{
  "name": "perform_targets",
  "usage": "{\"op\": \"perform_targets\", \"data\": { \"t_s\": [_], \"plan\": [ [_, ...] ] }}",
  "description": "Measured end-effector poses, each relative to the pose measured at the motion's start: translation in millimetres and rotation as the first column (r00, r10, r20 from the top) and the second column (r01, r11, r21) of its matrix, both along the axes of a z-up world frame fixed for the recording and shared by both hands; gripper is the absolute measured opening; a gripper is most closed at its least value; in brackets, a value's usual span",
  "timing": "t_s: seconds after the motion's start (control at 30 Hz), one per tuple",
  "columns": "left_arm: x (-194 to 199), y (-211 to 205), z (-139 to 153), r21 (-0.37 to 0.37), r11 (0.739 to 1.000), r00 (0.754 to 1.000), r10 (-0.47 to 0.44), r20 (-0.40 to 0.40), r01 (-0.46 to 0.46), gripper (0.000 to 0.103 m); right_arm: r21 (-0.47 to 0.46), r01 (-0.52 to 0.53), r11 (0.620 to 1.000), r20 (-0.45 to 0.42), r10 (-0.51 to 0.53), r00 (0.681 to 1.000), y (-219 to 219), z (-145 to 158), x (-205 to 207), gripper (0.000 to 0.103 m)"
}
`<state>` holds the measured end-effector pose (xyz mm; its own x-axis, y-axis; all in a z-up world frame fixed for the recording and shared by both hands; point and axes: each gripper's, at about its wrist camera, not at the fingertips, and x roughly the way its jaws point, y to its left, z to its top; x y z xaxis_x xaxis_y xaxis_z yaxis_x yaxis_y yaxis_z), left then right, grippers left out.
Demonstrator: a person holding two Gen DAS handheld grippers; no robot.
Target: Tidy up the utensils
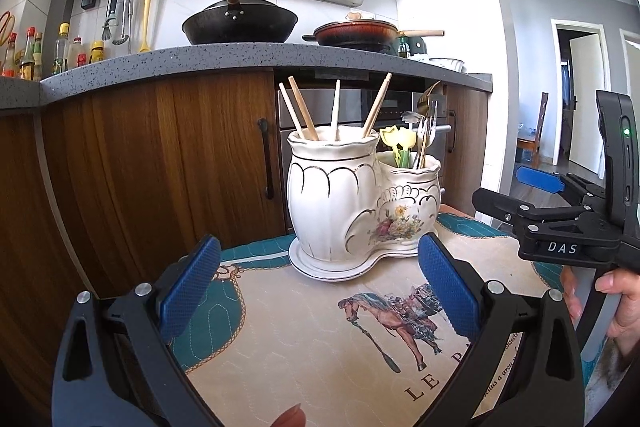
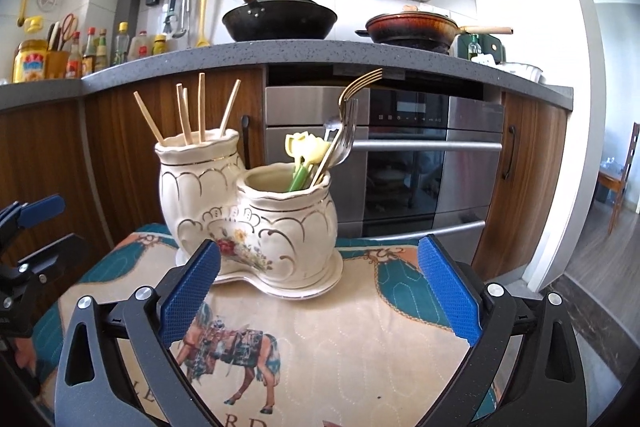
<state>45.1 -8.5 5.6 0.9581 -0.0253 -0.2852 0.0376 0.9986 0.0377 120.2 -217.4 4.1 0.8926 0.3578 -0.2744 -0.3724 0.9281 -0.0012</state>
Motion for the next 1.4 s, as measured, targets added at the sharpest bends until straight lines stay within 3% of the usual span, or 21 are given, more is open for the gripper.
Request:
{"op": "perform_targets", "data": {
  "t_s": [1.4],
  "plan": [
    [3.0,2.5,-2.0,-0.014,1.0,1.0,0.008,-0.015,-0.008,0.097,-0.014,0.012,1.0,0.002,-0.012,1.0,2.5,0.0,0.9,0.098]
  ]
}}
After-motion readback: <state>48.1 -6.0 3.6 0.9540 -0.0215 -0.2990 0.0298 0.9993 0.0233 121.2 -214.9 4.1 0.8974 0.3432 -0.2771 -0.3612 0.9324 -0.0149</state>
